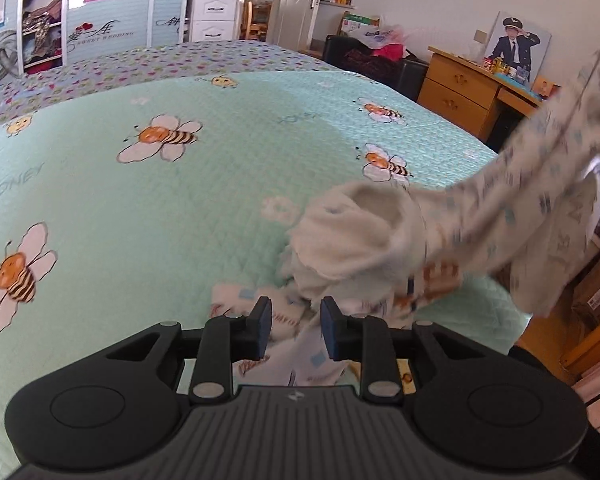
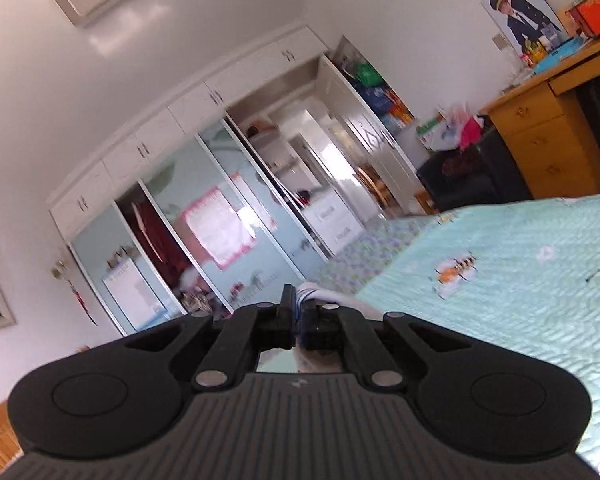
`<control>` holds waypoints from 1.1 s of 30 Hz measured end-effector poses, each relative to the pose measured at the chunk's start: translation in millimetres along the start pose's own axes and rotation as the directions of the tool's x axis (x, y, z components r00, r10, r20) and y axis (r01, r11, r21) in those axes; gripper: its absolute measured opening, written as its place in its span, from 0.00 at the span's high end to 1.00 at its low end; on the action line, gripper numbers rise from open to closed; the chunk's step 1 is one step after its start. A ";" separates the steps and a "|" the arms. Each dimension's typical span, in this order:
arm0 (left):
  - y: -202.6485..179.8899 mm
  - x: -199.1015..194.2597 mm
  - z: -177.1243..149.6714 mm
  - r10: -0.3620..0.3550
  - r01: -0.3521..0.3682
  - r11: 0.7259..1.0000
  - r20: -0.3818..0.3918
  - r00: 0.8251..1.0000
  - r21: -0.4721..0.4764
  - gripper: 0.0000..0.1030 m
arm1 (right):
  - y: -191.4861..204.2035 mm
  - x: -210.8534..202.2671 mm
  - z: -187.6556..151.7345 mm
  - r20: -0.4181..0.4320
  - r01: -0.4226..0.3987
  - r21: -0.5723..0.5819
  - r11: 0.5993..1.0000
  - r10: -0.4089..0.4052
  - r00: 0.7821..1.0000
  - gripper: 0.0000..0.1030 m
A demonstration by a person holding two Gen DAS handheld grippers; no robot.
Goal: Fold clothes
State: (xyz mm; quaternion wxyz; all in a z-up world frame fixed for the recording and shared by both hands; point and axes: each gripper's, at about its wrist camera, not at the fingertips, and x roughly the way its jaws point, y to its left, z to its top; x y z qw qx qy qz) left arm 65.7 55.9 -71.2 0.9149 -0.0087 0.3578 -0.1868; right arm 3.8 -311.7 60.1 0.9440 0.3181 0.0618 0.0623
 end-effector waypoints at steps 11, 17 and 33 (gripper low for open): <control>-57.6 28.4 -5.4 -0.061 0.076 0.960 -0.063 0.996 0.269 0.70 | -15.2 -1.3 -68.6 -0.102 0.193 -0.138 0.972 -0.207 0.973 0.46; -63.7 54.9 -16.1 -0.047 0.087 0.959 -0.151 0.987 0.269 0.65 | -26.1 33.2 -116.4 -0.347 0.162 -0.199 0.966 -0.224 0.911 0.37; -73.6 54.2 -22.4 -0.108 0.136 0.970 -0.140 0.984 0.203 0.60 | -29.4 27.2 -112.2 -0.323 0.200 -0.219 0.955 -0.265 0.909 0.36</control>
